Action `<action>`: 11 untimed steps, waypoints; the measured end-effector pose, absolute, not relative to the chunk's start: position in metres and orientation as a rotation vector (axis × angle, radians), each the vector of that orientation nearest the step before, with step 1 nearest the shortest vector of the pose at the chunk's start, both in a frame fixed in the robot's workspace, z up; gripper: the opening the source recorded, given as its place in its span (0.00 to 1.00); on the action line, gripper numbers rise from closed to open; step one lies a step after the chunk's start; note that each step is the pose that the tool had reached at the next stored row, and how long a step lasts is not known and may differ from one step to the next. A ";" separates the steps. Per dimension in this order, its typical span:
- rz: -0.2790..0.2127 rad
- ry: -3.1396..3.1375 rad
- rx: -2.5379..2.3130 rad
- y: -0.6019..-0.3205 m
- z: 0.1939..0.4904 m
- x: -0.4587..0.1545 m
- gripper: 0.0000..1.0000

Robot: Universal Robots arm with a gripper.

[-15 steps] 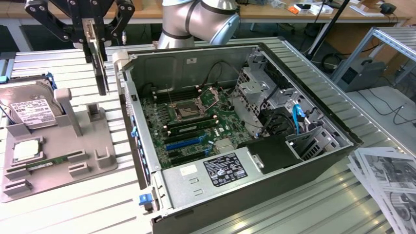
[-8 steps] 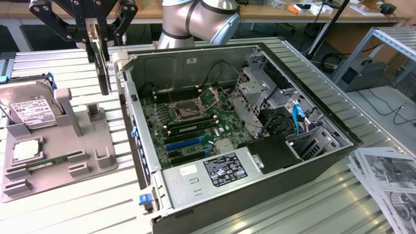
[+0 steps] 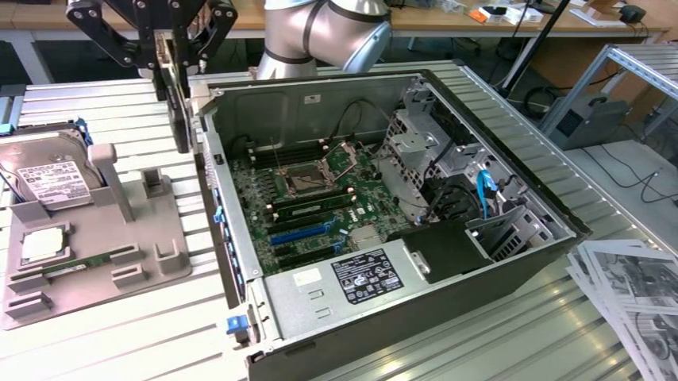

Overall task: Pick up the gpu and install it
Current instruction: 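Pick up the gpu and move the gpu toward the slot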

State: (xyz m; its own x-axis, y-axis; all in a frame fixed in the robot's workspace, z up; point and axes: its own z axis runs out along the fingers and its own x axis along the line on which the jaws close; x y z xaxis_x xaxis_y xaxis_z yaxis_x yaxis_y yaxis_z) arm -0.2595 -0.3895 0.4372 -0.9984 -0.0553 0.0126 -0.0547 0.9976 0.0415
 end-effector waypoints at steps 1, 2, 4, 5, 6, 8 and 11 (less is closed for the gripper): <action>-0.064 -3.126 0.086 -0.390 0.437 -0.258 0.27; -0.064 -3.125 0.086 -0.390 0.437 -0.257 0.27; -0.064 -3.125 0.086 -0.390 0.437 -0.252 0.27; -0.064 -3.125 0.086 -0.390 0.437 -0.251 0.27; -0.064 -3.124 0.086 -0.390 0.437 -0.248 0.27; -0.064 -3.123 0.086 -0.390 0.437 -0.244 0.27; -0.065 -3.122 0.086 -0.390 0.437 -0.236 0.27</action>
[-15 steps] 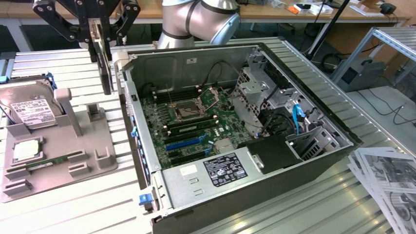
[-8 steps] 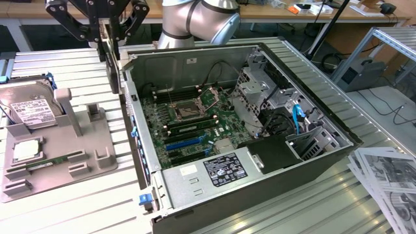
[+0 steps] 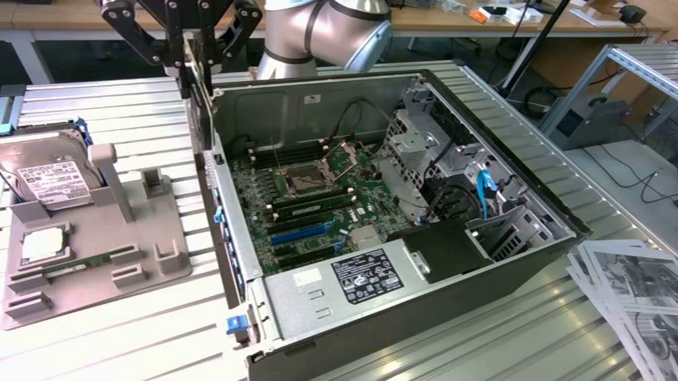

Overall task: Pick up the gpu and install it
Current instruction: 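Pick up the gpu and move the gpu toward the slot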

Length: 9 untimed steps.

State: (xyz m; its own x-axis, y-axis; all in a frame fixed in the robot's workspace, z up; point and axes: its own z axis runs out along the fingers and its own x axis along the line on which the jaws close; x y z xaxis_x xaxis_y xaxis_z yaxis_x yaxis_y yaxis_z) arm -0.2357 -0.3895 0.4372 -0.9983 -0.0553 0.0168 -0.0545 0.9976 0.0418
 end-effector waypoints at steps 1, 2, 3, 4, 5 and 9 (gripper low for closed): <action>-0.064 -3.121 0.086 -0.390 0.437 -0.234 0.27; -0.064 -3.121 0.086 -0.390 0.437 -0.232 0.27; -0.064 -3.120 0.086 -0.390 0.437 -0.231 0.27; -0.065 -3.120 0.086 -0.390 0.437 -0.229 0.27; -0.065 -3.119 0.086 -0.390 0.437 -0.227 0.27; -0.065 -3.117 0.086 -0.390 0.437 -0.219 0.27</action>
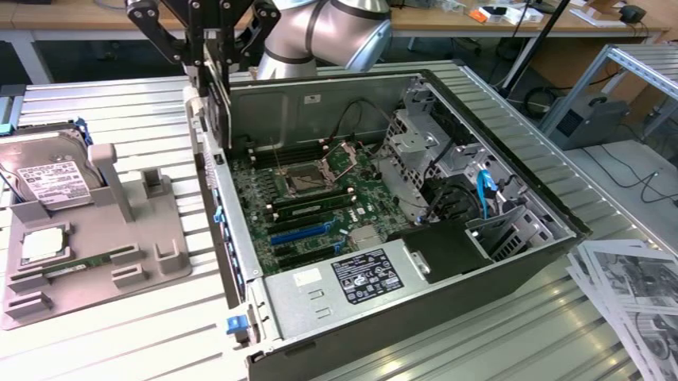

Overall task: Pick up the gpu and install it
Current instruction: 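Pick up the gpu and move the gpu toward the slot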

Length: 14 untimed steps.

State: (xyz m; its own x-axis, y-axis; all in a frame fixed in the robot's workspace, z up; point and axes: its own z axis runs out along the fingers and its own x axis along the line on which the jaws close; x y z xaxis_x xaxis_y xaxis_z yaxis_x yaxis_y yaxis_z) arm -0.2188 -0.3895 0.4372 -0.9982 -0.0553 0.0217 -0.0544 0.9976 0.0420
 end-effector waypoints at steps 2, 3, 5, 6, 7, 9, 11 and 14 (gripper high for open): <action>-0.065 -3.116 0.085 -0.390 0.437 -0.215 0.27; -0.065 -3.115 0.085 -0.390 0.437 -0.213 0.27; -0.065 -3.114 0.085 -0.390 0.437 -0.209 0.27; -0.065 -3.114 0.085 -0.390 0.437 -0.207 0.27; -0.065 -3.114 0.085 -0.390 0.437 -0.204 0.27; -0.065 -3.113 0.085 -0.390 0.437 -0.200 0.27; -0.065 -3.112 0.085 -0.390 0.437 -0.196 0.27; -0.065 -3.111 0.085 -0.390 0.437 -0.189 0.27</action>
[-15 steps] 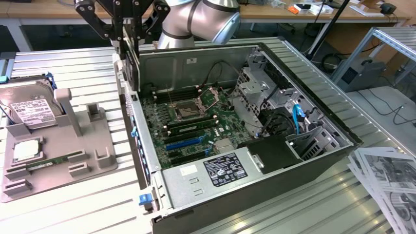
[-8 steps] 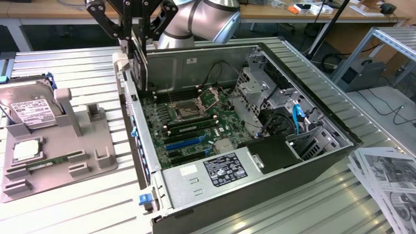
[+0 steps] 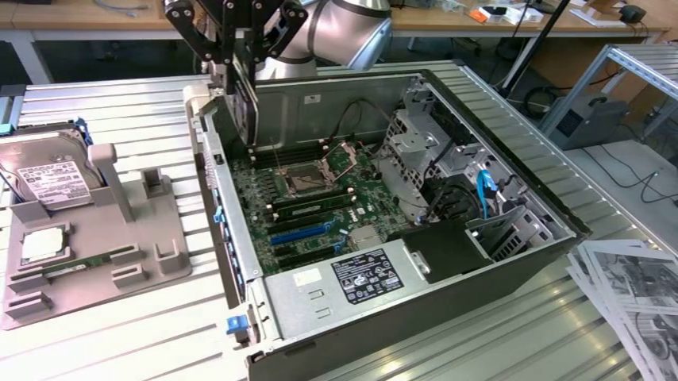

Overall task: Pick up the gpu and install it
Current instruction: 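Pick up the gpu and move the gpu toward the slot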

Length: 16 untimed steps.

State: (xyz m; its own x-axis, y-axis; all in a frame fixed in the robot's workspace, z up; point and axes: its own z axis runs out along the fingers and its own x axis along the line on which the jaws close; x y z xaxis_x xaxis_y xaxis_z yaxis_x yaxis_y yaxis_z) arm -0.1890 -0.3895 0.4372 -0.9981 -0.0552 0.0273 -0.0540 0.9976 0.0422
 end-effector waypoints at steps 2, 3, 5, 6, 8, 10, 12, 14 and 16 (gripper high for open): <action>-0.065 -3.111 0.085 -0.390 0.437 -0.184 0.27; -0.065 -3.111 0.085 -0.390 0.437 -0.182 0.27; -0.065 -3.110 0.085 -0.390 0.437 -0.178 0.27; -0.065 -3.110 0.085 -0.390 0.437 -0.176 0.27; -0.065 -3.110 0.085 -0.390 0.437 -0.173 0.27; -0.065 -3.109 0.085 -0.390 0.437 -0.168 0.27; -0.065 -3.109 0.085 -0.390 0.437 -0.163 0.27; -0.065 -3.108 0.085 -0.390 0.437 -0.159 0.27; -0.065 -3.108 0.085 -0.390 0.437 -0.154 0.27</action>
State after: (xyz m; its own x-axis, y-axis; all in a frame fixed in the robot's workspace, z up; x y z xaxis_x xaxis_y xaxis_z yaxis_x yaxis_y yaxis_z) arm -0.1545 -0.3895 0.4372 -0.9980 -0.0552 0.0308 -0.0539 0.9976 0.0425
